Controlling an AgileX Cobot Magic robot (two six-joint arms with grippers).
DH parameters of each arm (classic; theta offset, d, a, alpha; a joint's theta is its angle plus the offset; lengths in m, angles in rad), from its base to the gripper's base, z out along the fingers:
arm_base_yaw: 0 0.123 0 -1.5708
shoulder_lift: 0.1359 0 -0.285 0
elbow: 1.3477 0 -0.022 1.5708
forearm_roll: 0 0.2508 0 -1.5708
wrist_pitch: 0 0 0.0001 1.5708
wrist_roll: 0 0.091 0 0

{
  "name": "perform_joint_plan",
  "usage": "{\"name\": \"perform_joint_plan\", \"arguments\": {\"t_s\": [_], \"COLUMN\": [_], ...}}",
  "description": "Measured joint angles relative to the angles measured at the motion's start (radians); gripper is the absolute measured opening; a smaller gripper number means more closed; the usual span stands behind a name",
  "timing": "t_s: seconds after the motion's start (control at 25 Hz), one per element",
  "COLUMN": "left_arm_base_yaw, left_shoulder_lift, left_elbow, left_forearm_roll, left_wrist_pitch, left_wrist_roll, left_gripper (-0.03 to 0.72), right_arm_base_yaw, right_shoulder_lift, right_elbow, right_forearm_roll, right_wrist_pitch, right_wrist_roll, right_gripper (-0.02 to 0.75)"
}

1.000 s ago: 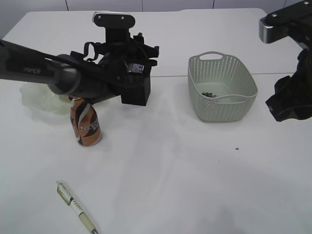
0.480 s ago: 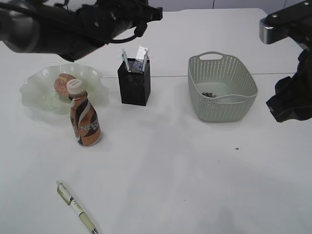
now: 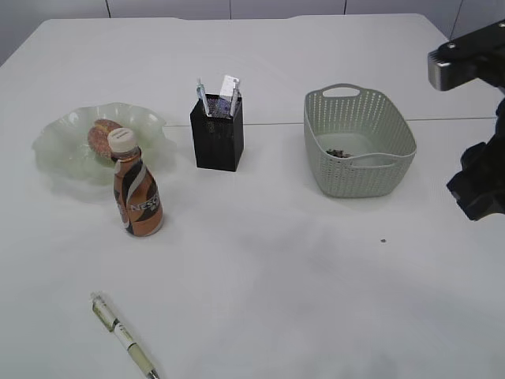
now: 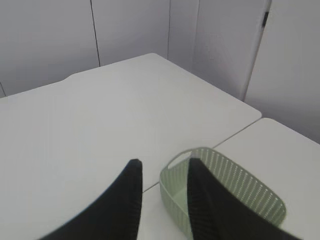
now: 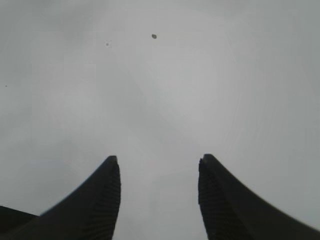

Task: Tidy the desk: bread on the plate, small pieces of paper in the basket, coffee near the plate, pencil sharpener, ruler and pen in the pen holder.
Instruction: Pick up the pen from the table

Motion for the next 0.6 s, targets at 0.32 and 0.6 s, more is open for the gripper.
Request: {"name": "perform_joint_plan", "arguments": {"t_s": [0.32, 0.6], "left_arm_base_yaw": [0.106, 0.108], "left_shoulder_lift": [-0.112, -0.157], "left_elbow": [0.000, 0.000], "left_forearm_roll": [0.258, 0.504], "left_wrist_pitch": [0.431, 0.768], "left_wrist_roll": [-0.241, -0.581], "left_gripper": [0.224, 0.224], "right_arm_base_yaw": [0.000, 0.000], "right_shoulder_lift": [0.000, 0.000], "right_elbow": [0.000, 0.000], "right_forearm_roll": [0.016, 0.037], "right_wrist_pitch": [0.018, 0.022], "right_wrist_roll": [0.006, 0.008], "right_gripper": [0.375, 0.375]}}
